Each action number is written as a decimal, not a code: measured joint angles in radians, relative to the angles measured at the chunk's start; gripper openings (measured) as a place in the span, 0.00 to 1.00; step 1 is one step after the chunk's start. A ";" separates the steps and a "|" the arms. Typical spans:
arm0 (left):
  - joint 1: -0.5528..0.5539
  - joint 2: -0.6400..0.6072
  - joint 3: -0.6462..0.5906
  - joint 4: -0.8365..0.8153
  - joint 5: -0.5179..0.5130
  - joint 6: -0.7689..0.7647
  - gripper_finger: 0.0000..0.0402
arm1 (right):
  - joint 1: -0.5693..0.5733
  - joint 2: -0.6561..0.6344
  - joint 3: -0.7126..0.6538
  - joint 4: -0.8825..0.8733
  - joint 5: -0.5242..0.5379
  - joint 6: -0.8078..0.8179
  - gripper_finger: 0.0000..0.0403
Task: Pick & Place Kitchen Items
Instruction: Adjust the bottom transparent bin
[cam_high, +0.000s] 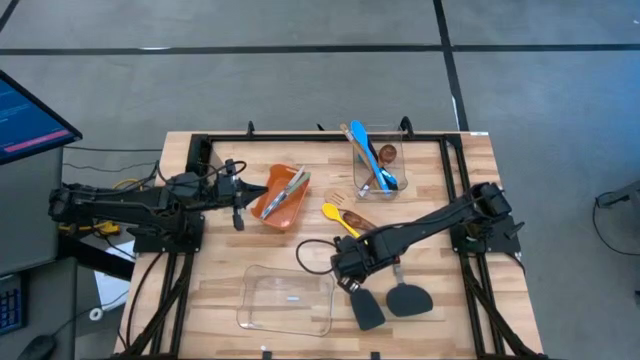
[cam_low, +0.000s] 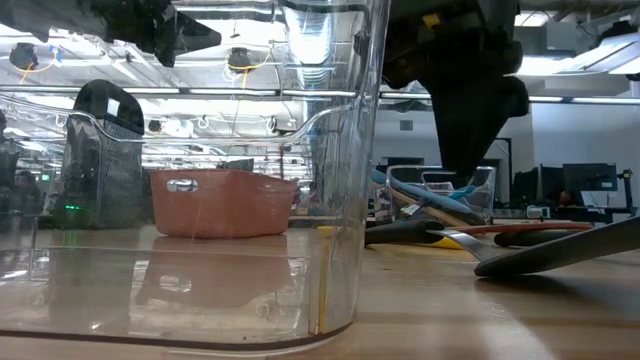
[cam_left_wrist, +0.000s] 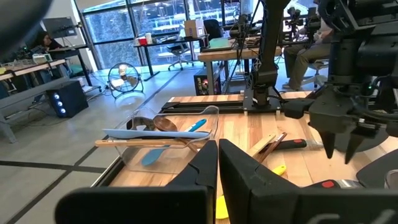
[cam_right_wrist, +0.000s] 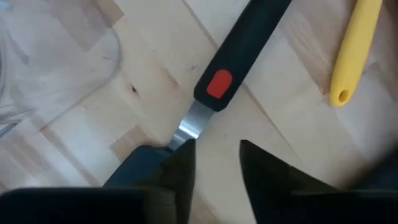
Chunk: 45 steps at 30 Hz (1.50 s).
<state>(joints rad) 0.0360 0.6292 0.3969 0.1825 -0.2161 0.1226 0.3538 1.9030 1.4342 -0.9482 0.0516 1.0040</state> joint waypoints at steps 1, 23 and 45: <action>0.000 0.000 0.000 0.000 0.000 0.000 0.01 | 0.000 0.000 0.000 0.000 0.000 0.014 0.32; 0.000 0.000 0.000 -0.002 0.002 0.000 0.01 | 0.013 0.153 0.006 0.117 -0.094 -0.064 0.54; 0.000 0.000 0.000 -0.002 -0.001 0.000 0.01 | 0.004 0.171 0.004 0.119 -0.063 -0.091 0.45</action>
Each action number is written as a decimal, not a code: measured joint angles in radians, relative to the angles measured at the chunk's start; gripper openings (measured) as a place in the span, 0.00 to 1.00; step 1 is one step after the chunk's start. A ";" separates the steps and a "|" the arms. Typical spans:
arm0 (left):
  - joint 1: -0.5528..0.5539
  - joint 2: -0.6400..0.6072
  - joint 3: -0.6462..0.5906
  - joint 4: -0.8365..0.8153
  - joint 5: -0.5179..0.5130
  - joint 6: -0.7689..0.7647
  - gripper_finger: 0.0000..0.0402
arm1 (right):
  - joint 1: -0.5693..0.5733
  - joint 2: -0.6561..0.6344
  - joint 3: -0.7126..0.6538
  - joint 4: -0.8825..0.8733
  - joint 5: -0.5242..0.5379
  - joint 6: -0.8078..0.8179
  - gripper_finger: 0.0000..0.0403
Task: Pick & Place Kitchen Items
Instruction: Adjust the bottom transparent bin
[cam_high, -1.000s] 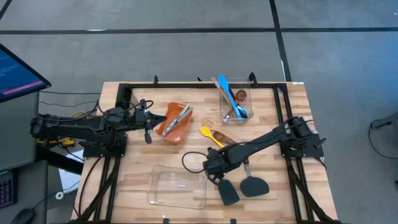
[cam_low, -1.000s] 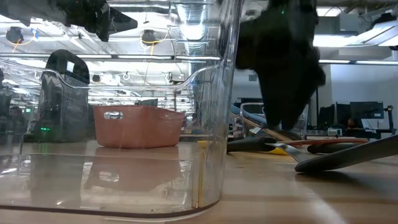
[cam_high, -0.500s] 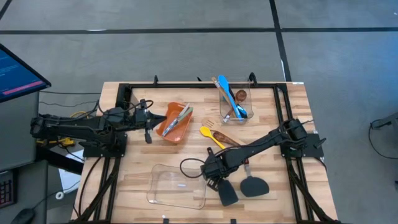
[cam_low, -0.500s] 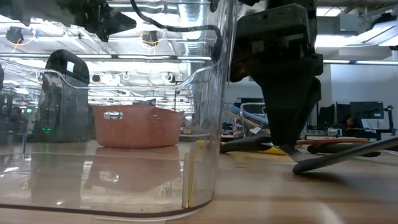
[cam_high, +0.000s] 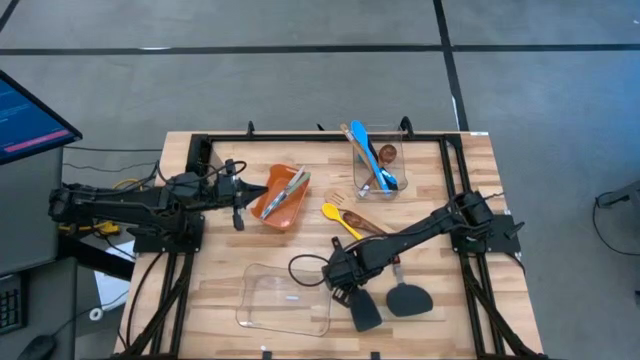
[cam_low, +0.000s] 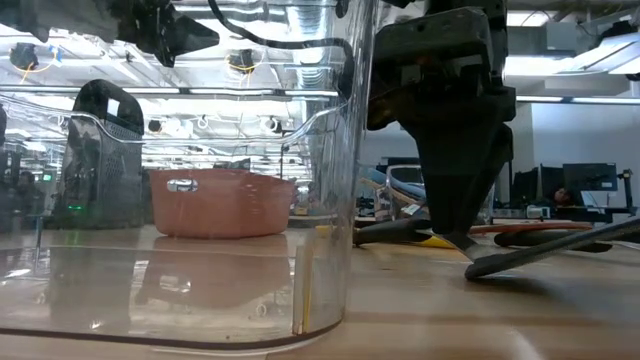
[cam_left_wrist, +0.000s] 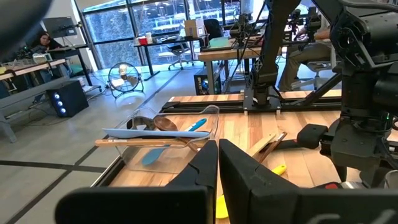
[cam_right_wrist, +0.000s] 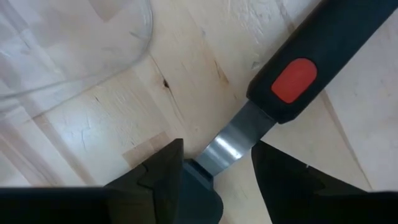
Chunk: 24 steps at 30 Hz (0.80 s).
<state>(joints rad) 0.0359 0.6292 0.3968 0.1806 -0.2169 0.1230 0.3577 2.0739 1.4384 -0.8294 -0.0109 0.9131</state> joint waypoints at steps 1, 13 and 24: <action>0.000 0.000 0.000 0.000 0.000 0.000 0.01 | -0.003 0.000 0.000 -0.003 0.000 0.000 0.46; 0.000 0.000 0.000 0.000 0.001 0.000 0.01 | -0.030 -0.004 0.001 -0.052 0.005 0.016 0.45; 0.000 0.000 0.000 0.000 0.002 0.000 0.01 | -0.032 -0.004 0.001 -0.053 0.007 -0.012 0.43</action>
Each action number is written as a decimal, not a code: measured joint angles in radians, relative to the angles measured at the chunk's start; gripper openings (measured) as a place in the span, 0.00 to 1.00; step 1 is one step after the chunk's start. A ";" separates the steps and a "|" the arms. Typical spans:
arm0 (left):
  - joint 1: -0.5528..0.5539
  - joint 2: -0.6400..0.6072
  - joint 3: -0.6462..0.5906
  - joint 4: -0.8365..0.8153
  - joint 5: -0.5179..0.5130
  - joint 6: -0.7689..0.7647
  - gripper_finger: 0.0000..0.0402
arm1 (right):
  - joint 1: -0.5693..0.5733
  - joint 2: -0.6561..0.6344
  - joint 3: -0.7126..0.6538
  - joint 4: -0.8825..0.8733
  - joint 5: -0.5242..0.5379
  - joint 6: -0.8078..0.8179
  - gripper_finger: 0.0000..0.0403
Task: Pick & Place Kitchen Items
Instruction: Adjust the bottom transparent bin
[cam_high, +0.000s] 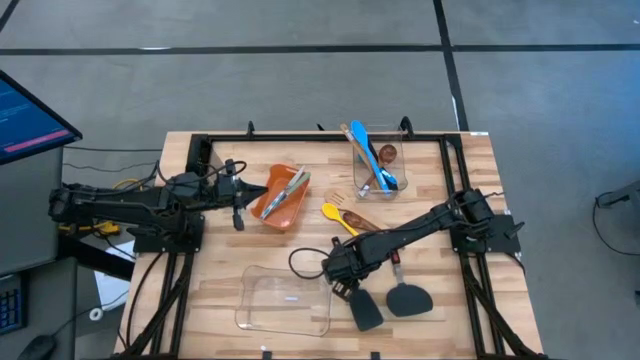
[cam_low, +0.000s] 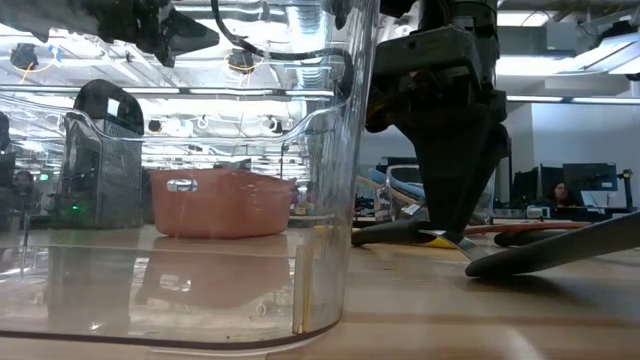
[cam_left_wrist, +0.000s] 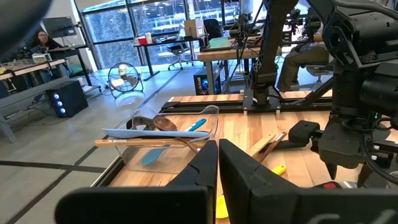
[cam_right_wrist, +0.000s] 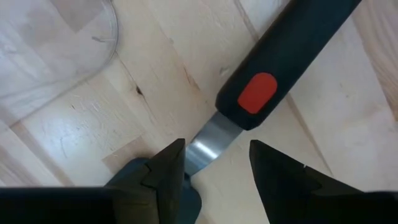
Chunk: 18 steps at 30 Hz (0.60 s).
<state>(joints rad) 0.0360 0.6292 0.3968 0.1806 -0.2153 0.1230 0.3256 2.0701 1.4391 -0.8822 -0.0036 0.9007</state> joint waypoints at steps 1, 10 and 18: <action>0.000 0.000 0.000 0.000 0.000 0.000 0.01 | 0.000 0.000 0.000 0.000 0.000 -0.002 0.43; 0.000 0.000 0.000 0.000 0.003 0.000 0.01 | 0.000 -0.004 0.000 0.007 -0.015 -0.055 0.42; 0.000 0.000 0.000 0.000 0.002 0.000 0.01 | -0.001 -0.012 0.044 -0.054 -0.029 -0.122 0.40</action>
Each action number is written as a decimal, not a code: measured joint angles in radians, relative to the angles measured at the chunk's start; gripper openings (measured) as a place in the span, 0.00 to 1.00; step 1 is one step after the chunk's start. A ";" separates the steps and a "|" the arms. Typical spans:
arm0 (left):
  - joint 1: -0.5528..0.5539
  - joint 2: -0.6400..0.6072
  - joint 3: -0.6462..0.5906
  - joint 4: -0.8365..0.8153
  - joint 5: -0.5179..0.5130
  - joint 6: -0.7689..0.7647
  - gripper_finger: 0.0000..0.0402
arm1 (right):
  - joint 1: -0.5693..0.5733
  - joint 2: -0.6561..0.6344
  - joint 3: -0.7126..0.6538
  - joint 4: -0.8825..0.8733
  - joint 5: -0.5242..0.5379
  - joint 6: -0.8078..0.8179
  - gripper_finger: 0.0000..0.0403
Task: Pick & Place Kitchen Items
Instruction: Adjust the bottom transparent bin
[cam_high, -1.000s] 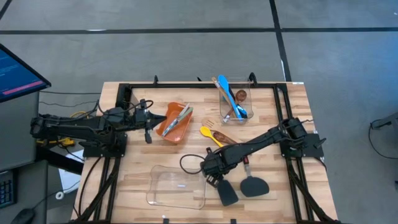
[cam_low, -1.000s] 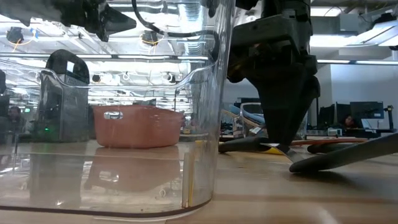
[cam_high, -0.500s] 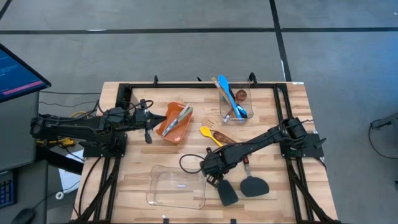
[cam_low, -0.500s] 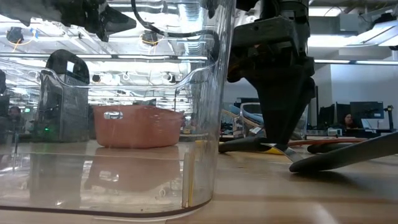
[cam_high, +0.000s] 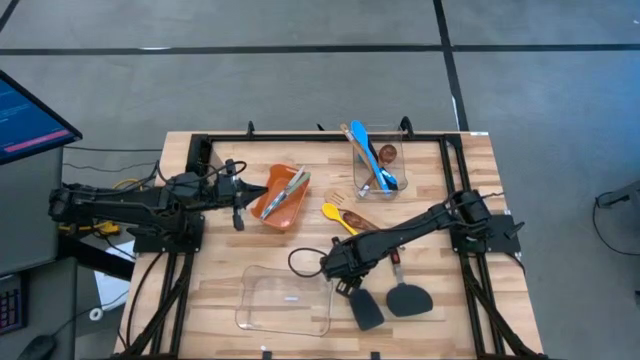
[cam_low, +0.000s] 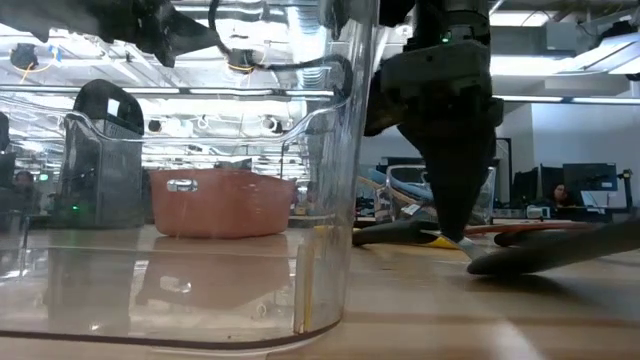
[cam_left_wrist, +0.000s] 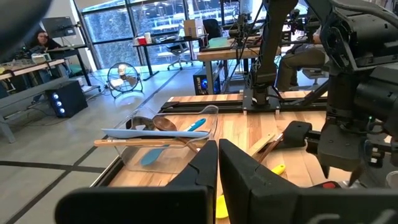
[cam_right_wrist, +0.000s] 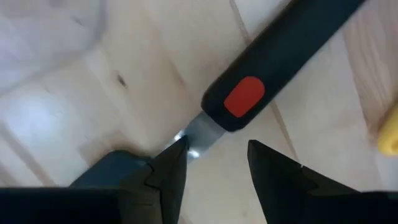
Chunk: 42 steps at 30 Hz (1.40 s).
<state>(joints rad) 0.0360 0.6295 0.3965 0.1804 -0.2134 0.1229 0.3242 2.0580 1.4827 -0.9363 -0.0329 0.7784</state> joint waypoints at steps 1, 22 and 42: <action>0.000 0.000 0.000 0.000 0.000 0.000 0.01 | -0.001 -0.006 0.002 -0.015 -0.001 0.000 0.40; 0.000 0.000 0.000 0.000 -0.004 0.000 0.01 | 0.001 -0.027 0.084 -0.024 -0.077 -0.036 0.14; 0.000 0.000 0.000 0.000 -0.002 0.000 0.01 | -0.003 -0.029 0.141 0.243 -0.091 -0.222 0.00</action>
<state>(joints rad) 0.0357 0.6296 0.3965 0.1806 -0.2157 0.1230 0.3211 2.0293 1.6241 -0.6933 -0.1235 0.5563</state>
